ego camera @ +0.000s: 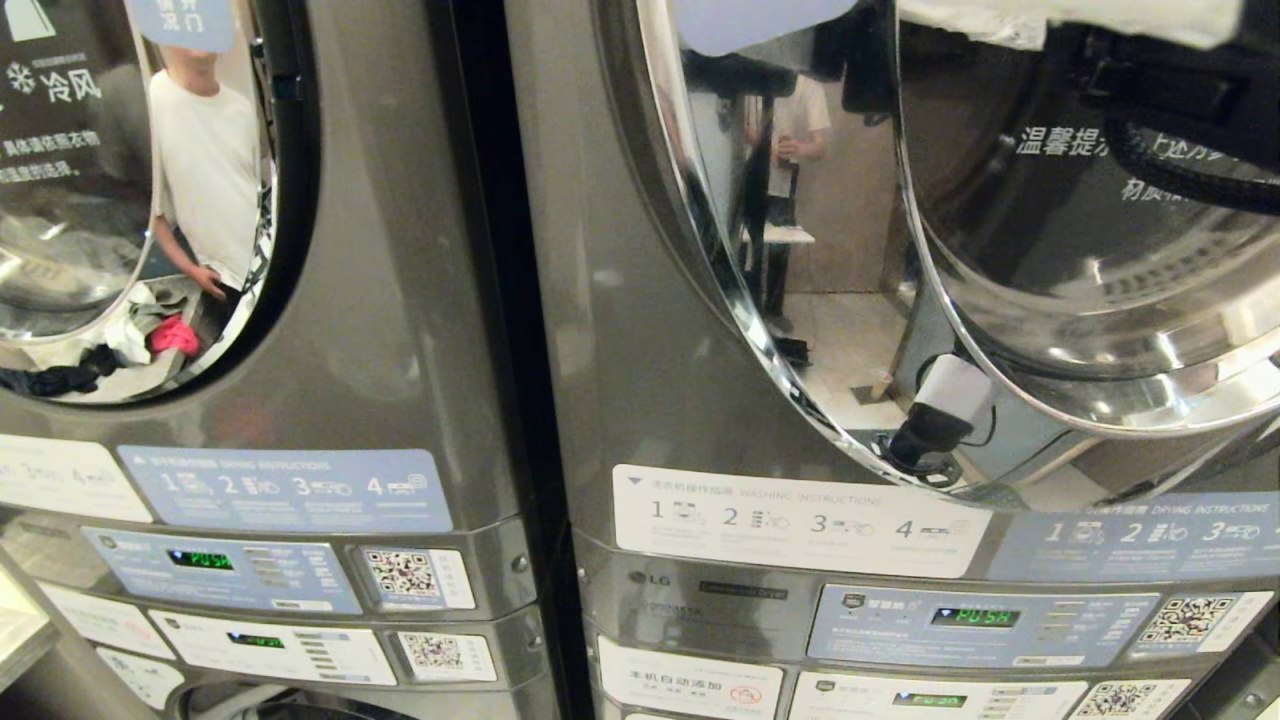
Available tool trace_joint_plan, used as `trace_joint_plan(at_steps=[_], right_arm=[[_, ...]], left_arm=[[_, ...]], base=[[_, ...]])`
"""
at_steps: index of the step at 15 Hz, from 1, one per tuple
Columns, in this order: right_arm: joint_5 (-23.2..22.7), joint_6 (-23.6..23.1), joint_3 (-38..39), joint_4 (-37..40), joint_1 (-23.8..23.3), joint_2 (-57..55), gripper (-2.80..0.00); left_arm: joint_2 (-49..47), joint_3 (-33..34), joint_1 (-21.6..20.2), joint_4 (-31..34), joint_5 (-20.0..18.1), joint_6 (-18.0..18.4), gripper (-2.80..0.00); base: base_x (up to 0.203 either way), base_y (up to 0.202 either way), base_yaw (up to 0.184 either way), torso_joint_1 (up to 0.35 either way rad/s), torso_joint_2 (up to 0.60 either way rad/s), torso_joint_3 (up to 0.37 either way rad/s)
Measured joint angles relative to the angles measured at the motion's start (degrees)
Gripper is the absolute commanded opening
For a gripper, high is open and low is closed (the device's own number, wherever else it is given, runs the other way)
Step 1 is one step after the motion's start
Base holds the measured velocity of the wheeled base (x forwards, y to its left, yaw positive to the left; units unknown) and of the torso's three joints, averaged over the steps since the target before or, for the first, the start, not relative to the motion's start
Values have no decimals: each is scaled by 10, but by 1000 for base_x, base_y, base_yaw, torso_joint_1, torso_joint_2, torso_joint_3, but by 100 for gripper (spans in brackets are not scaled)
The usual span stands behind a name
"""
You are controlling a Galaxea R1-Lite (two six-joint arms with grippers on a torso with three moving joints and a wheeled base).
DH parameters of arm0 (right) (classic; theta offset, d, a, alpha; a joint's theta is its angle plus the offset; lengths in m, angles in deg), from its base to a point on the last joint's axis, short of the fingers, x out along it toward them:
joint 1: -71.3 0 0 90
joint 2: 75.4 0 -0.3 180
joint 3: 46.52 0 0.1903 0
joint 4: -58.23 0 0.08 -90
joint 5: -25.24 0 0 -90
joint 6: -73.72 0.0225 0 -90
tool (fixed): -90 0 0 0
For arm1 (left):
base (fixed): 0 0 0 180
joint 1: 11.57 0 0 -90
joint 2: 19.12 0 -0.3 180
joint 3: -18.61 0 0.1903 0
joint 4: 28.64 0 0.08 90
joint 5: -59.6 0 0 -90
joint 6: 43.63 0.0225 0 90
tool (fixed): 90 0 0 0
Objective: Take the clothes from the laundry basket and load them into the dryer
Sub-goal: Open the dryer
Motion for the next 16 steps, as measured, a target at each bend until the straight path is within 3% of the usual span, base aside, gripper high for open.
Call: trace_joint_plan(at_steps=[6, 9, 12, 16], right_arm=[[10, 2, 64, 51, -1, 87, 0], [90, 7, 73, 95, -3, 125, 0], [163, 44, 68, 168, -4, 162, 0], [169, 47, 59, 173, -4, 180, 0]], left_arm=[[0, 0, 0, 0, 0, 0, -280], [0, 0, 0, 0, 0, 0, -280], [0, 0, 0, 0, 0, 0, -280], [0, 0, 0, 0, 0, 0, -280]], base=[[0, 0, 0, 0, 0, 0], [0, 0, 0, 0, 0, 0], [0, 0, 0, 0, 0, 0], [0, 0, 0, 0, 0, 0]])
